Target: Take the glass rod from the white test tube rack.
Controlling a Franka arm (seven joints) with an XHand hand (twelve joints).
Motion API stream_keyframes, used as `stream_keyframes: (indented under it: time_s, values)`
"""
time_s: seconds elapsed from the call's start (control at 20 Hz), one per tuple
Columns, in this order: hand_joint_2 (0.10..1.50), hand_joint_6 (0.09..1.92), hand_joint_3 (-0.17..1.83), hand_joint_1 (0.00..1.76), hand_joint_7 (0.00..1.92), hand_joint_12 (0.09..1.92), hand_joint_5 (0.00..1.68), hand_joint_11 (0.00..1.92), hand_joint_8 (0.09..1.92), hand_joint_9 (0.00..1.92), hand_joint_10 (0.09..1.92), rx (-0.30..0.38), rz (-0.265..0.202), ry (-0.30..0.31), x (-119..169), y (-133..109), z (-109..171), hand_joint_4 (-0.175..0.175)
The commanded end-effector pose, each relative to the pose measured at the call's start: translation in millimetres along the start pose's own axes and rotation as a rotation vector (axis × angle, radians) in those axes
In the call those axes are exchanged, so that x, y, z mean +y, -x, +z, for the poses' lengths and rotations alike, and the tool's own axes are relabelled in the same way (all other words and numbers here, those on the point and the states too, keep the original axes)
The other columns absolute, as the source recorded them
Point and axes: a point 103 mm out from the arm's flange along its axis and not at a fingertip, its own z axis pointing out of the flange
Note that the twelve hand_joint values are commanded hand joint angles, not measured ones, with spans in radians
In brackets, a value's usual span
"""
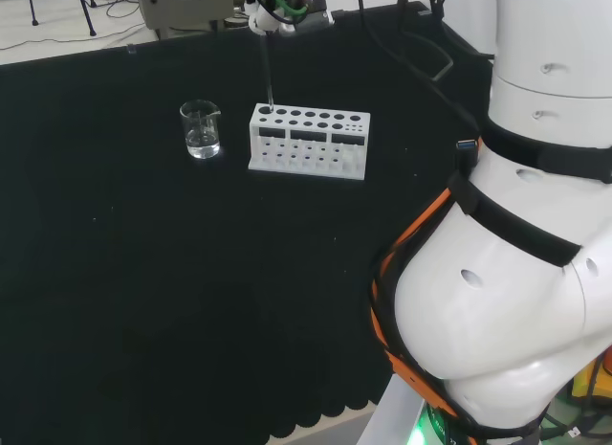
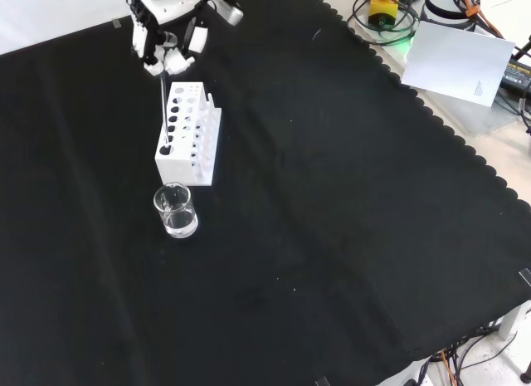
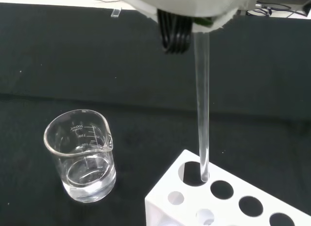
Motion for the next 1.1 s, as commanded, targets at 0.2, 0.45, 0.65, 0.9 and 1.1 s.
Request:
stream_keyframes:
  time_s: [0.2,0.45,0.65,0.9,1.1]
  values:
    - [0.68,0.59,0.74,1.31,1.15,0.77,1.18,1.55,1.2,1.65,0.88,0.065,0.013,0.079,-26,-2,-27,-0.175]
    - [0.68,0.58,0.74,1.31,1.16,0.77,1.18,1.56,1.2,1.65,0.88,0.061,0.007,0.103,-30,-7,-37,-0.175]
    - [0.68,0.58,0.74,1.31,1.16,0.77,1.19,1.56,1.2,1.66,0.87,0.07,0.002,0.111,-32,-10,-40,-0.175]
    - [0.67,0.57,0.74,1.31,1.16,0.77,1.19,1.56,1.2,1.66,0.87,0.07,-0.01,0.118,-35,-13,-41,-0.175]
    - [0.67,0.57,0.74,1.31,1.16,0.76,1.19,1.56,1.2,1.66,0.87,0.065,-0.02,0.125,-37,-15,-46,-0.175]
